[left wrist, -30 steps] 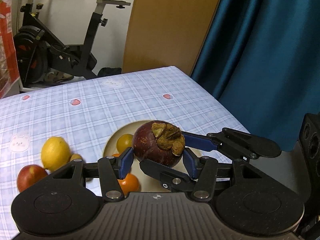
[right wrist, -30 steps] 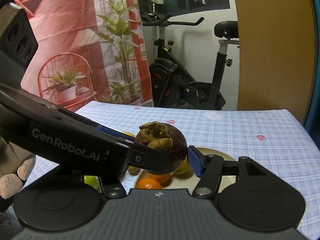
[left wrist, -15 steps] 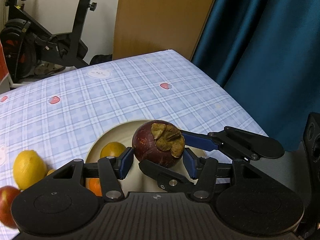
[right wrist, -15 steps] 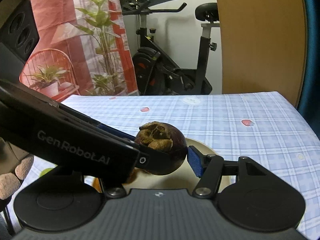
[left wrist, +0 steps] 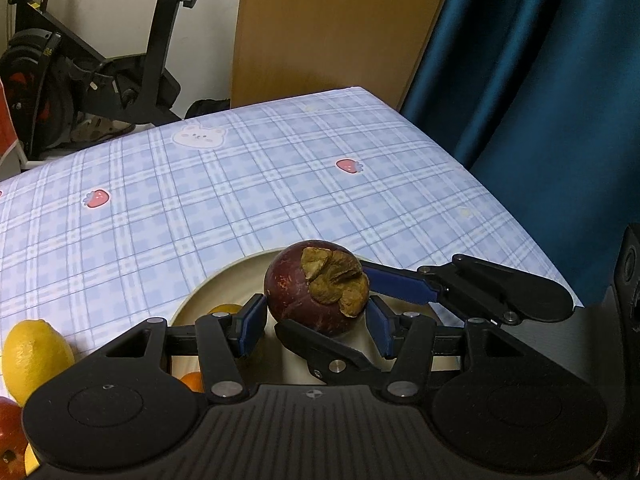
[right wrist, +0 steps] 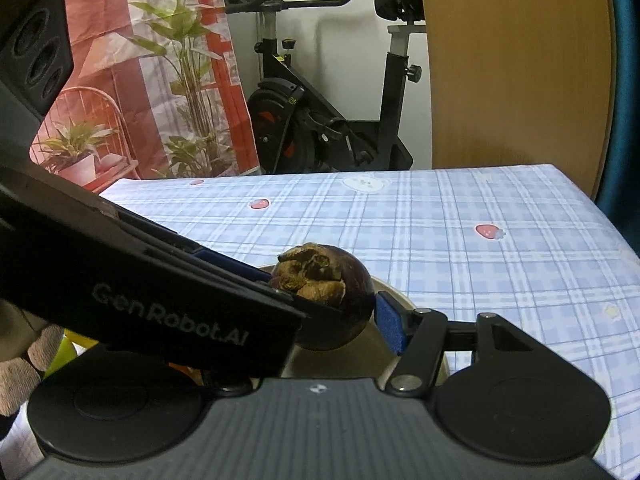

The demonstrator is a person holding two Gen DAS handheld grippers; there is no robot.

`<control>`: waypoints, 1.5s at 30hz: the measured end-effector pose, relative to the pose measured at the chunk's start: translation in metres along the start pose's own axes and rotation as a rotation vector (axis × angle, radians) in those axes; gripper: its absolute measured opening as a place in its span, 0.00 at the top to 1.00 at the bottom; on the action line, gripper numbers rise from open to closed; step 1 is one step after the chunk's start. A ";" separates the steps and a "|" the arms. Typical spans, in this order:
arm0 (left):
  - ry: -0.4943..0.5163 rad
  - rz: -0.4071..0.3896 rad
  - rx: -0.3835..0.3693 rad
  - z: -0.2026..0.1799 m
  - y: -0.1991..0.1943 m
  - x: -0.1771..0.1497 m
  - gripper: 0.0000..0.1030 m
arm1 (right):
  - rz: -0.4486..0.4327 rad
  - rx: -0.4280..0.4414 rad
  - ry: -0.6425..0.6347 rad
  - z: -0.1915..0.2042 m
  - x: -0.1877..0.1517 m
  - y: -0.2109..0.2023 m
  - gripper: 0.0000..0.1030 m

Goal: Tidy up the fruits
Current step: 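Lift the mangosteen with the left gripper and carry it over the plate, then open the left gripper to drop the mangosteen onto the plate, then move the left gripper to the green apple and close on it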

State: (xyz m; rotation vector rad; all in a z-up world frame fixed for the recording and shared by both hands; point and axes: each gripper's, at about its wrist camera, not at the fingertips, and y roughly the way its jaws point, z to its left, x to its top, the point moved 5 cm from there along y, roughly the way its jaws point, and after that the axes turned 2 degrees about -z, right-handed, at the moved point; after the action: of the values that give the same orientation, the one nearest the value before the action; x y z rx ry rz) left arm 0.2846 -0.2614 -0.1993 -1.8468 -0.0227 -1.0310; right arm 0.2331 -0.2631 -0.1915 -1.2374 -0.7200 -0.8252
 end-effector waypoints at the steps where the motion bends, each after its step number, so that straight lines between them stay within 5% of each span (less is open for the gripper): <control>1: 0.000 -0.002 0.001 -0.001 0.002 0.002 0.45 | 0.000 -0.001 0.004 -0.001 0.000 0.001 0.40; 17: 0.016 -0.065 0.029 0.001 -0.009 0.004 0.47 | 0.019 -0.041 0.008 0.000 -0.003 0.008 0.39; 26: -0.024 -0.136 0.029 0.021 -0.054 -0.001 0.46 | 0.002 -0.039 0.010 0.007 0.000 -0.016 0.39; 45: -0.097 -0.185 0.151 0.114 -0.164 -0.049 0.46 | -0.030 0.066 -0.007 0.071 0.002 -0.036 0.39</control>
State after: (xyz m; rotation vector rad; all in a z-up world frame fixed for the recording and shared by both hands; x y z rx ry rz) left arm 0.2550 -0.0704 -0.1284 -1.7783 -0.3264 -1.0357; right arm 0.2012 -0.1983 -0.1585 -1.1730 -0.7680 -0.8159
